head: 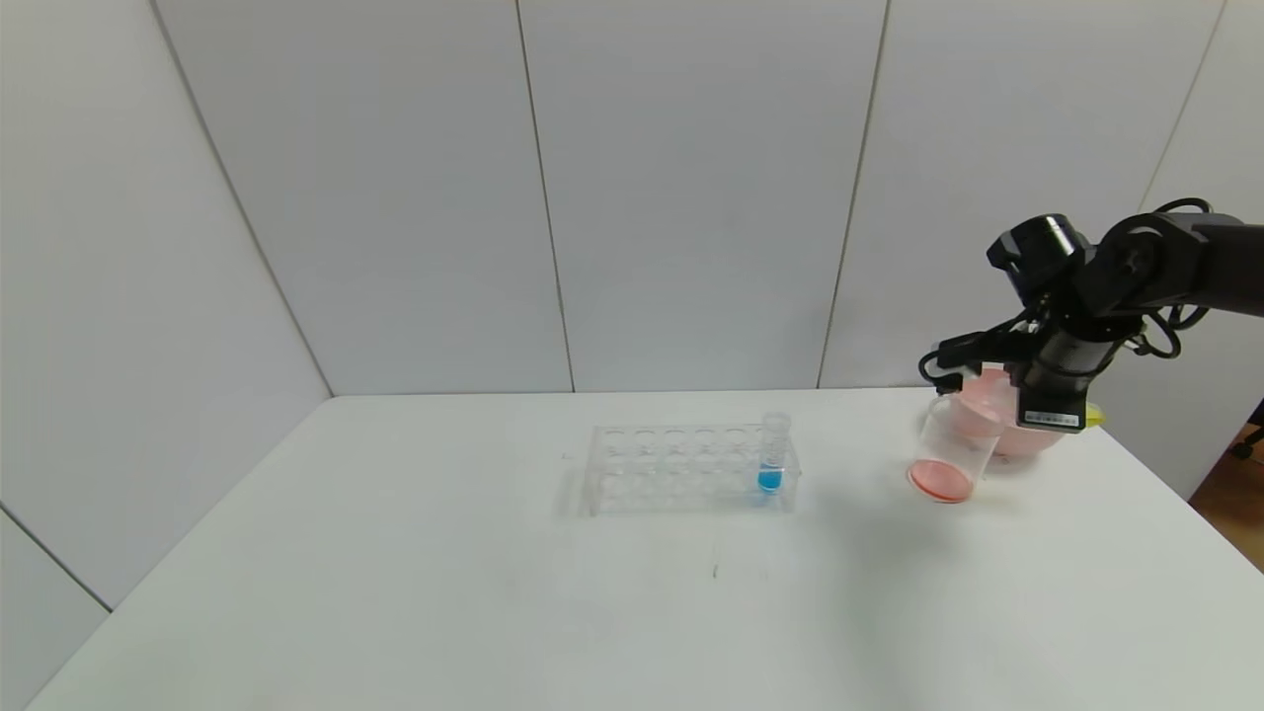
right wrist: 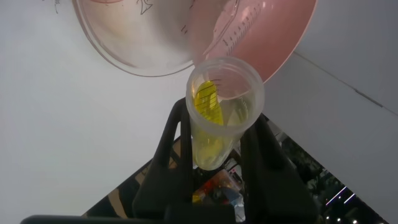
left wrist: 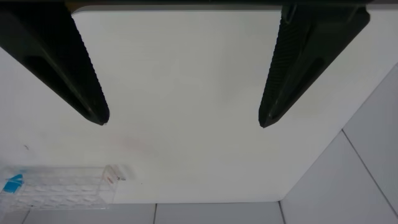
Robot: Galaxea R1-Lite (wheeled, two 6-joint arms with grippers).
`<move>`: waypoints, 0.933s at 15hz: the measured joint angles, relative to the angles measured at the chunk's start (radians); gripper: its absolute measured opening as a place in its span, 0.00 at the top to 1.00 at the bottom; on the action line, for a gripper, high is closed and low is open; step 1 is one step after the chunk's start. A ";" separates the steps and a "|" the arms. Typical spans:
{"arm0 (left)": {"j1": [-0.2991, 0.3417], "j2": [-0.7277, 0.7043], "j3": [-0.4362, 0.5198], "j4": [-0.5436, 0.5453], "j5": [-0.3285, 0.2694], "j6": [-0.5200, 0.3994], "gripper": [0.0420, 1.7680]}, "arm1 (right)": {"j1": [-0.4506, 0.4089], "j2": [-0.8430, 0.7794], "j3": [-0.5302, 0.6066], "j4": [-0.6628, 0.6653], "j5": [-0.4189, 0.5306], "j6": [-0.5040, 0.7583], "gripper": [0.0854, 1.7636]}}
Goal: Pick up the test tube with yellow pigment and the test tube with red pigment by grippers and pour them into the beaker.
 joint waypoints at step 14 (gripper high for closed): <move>0.000 0.000 0.000 0.000 0.000 0.000 0.03 | 0.025 0.008 0.000 -0.052 -0.171 -0.094 0.75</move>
